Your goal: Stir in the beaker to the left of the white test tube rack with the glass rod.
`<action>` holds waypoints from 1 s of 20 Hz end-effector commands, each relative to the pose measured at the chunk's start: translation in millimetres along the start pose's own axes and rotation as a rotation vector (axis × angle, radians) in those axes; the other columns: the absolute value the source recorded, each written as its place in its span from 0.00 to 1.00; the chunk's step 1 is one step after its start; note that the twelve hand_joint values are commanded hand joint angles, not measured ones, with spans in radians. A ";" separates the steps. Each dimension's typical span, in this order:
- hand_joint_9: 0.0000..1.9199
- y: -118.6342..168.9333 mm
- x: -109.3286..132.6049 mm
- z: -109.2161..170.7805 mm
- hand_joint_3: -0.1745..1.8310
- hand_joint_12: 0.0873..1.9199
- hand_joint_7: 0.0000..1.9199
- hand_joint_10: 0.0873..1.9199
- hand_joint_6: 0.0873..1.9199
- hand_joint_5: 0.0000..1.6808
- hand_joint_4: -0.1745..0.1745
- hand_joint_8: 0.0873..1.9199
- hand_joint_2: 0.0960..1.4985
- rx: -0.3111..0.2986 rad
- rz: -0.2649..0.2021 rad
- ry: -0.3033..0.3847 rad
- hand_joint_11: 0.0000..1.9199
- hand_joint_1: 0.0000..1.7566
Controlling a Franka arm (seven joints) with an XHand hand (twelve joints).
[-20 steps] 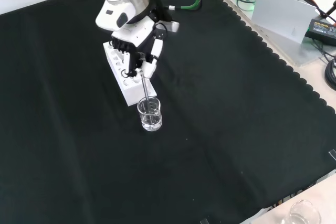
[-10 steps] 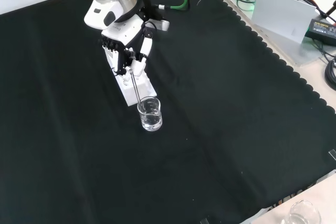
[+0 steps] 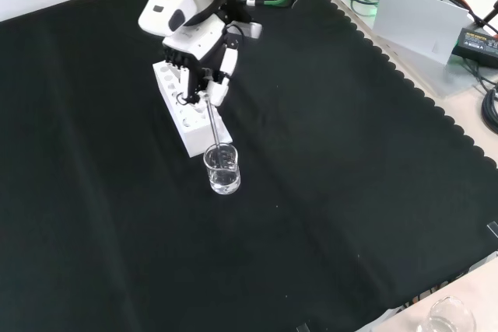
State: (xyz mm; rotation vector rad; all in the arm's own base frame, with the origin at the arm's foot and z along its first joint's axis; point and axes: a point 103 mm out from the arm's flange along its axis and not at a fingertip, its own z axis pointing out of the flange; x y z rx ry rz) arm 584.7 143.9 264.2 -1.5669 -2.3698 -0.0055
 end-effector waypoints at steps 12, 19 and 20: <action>0.91 19.9 19.4 11.5 0.00 0.46 0.83 0.32 0.43 0.66 0.00 0.37 0.75 0.015 -0.031 0.019 0.87 0.67; 0.91 28.3 -4.2 2.4 0.00 0.46 0.83 0.32 0.43 0.66 0.00 0.37 0.75 0.005 -0.008 0.031 0.87 0.67; 0.91 27.3 -7.4 1.0 0.00 0.46 0.83 0.32 0.43 0.66 0.00 0.37 0.75 0.004 -0.005 0.028 0.87 0.67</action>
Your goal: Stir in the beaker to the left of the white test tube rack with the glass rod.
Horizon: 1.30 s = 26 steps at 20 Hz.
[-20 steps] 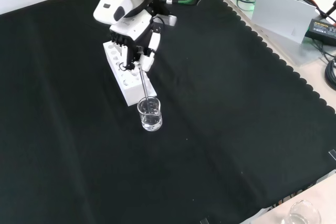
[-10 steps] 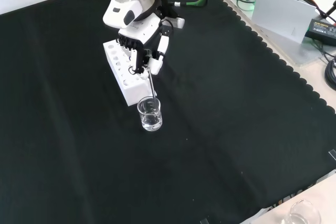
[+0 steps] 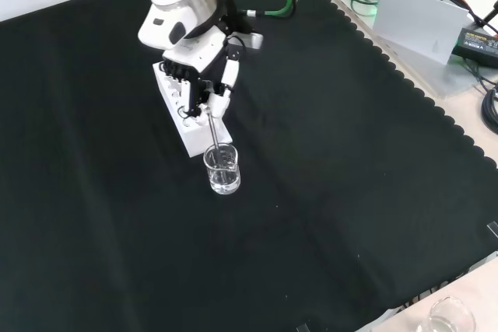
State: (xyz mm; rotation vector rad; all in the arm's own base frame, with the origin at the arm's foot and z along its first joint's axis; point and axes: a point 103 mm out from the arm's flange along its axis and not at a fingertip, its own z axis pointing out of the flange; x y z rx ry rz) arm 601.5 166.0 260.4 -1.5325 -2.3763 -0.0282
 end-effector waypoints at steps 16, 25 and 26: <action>0.91 -38.8 -15.9 -7.2 0.00 0.46 0.83 0.32 0.43 0.65 0.00 0.37 0.75 0.003 0.045 -0.023 0.87 0.67; 0.91 -38.1 1.8 -4.2 0.00 0.46 0.83 0.32 0.43 0.65 0.00 0.37 0.75 -0.041 0.016 0.029 0.87 0.67; 0.91 -37.8 2.3 -5.1 0.00 0.46 0.83 0.32 0.43 0.65 0.00 0.37 0.75 -0.045 0.014 0.029 0.87 0.67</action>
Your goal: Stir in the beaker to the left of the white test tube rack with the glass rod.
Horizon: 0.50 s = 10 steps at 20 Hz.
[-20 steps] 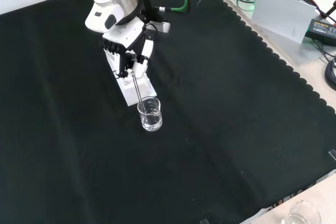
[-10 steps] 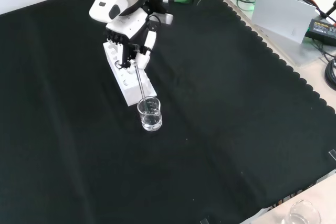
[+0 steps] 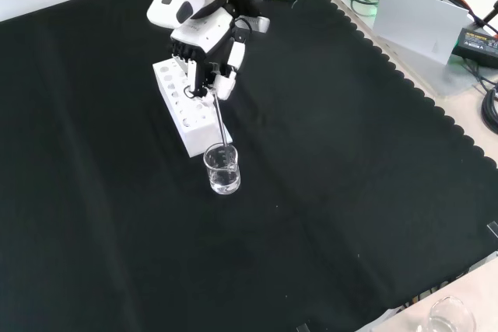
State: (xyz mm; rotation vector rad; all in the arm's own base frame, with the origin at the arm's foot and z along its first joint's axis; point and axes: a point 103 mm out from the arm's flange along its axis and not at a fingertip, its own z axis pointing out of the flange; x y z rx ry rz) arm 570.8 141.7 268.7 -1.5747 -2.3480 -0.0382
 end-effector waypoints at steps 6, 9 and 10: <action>0.91 0.1 12.7 -6.8 0.00 0.46 0.83 0.32 0.43 0.65 0.00 0.37 0.75 -0.041 -0.027 0.019 0.87 0.67; 0.91 -2.6 12.8 -10.3 0.00 0.46 0.83 0.32 0.43 0.65 0.00 0.37 0.75 -0.045 -0.018 0.018 0.87 0.67; 0.91 -3.5 12.6 -10.9 0.00 0.46 0.83 0.32 0.43 0.65 0.00 0.37 0.75 -0.045 -0.017 0.019 0.87 0.67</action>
